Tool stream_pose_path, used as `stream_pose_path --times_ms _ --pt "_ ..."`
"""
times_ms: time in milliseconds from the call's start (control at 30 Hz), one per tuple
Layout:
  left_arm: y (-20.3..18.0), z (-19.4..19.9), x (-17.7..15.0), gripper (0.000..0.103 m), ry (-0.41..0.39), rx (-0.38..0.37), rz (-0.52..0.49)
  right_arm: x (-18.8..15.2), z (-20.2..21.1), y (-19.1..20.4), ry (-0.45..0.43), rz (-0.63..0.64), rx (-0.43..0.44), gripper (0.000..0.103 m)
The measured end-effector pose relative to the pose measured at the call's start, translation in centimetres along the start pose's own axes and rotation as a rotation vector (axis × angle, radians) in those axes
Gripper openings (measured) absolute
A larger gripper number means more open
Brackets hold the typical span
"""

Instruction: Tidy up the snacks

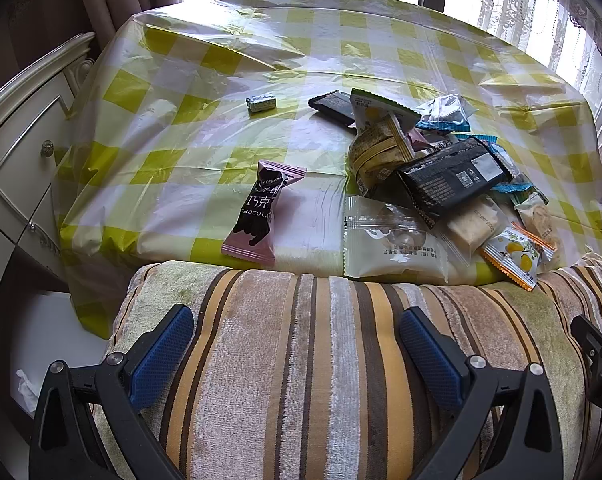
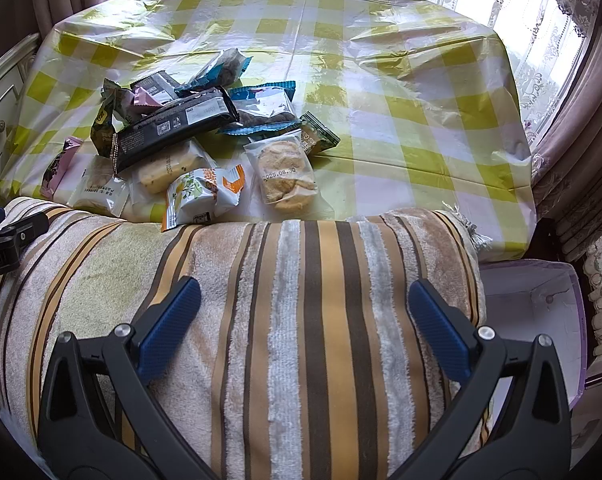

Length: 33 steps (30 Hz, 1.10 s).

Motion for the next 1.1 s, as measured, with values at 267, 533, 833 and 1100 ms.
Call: stream_pose_path --times_ms 267,533,833,1100 --pt "-0.01 0.00 -0.01 0.103 0.000 0.000 0.000 -0.01 0.01 0.02 0.000 0.000 0.000 0.103" --pt "-0.04 -0.01 -0.04 0.103 0.001 0.000 -0.001 -0.02 0.00 0.01 0.000 0.000 0.000 0.103" --pt "0.12 0.05 0.02 0.103 0.014 -0.010 0.004 -0.04 0.02 -0.03 -0.003 -0.001 0.003 0.103" --pt "0.01 -0.02 -0.07 0.103 0.006 -0.006 -0.001 -0.07 -0.03 -0.01 -0.003 -0.001 0.003 0.103"
Point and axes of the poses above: each gripper's, at about its wrist camera, not at the fingertips, and z roughly against the way its jaws point, y to its left, x to its top, the point moved 5 cm from there along -z, roughly the way its jaws point, and after that the axes turned 7 degrees about -z, right-handed, at the moved point
